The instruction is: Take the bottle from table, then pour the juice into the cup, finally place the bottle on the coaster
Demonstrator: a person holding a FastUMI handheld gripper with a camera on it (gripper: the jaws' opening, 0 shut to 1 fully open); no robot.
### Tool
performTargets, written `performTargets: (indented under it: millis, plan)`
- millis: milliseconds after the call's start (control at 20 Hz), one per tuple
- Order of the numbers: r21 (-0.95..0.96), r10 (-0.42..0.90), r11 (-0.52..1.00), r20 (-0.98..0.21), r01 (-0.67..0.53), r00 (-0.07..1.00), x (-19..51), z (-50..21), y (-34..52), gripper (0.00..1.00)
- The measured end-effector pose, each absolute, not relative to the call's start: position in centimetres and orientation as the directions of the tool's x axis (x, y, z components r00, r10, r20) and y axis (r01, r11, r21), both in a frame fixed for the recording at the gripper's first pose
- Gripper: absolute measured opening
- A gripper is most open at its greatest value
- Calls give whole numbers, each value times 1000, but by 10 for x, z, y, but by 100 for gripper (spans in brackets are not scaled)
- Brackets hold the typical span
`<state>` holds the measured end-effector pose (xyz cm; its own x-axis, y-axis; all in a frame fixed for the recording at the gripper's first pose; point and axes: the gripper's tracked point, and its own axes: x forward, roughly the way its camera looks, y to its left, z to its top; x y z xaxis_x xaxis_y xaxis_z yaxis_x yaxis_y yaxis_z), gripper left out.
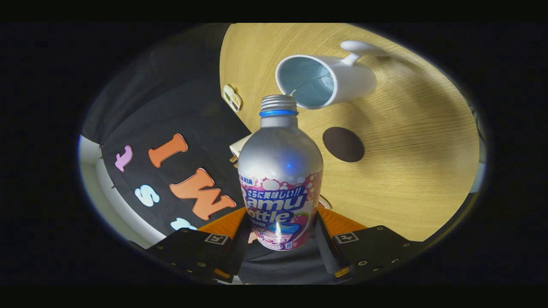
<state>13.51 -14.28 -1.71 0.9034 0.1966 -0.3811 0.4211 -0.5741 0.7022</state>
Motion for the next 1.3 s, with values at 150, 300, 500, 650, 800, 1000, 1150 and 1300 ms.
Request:
performTargets:
  millis: [150, 300, 500, 650, 800, 1000, 1150, 1300]
  plan:
    - [693, 196, -589, -377, 416, 905, 136, -15, -145, 74]
    - [687, 196, -597, -376, 414, 906, 133, -13, -143, 74]
    - [678, 192, -612, -371, 406, 909, 133, -8, -146, 74]
    - [674, 193, -621, -363, 400, 912, 133, -5, -148, 74]
    - [660, 192, -638, -361, 395, 913, 131, -4, -151, 74]
    - [638, 190, -668, -353, 384, 916, 130, -2, -153, 74]
    - [633, 188, -677, -344, 375, 920, 132, 0, -155, 74]
    - [629, 185, -684, -340, 369, 922, 132, 1, -157, 74]
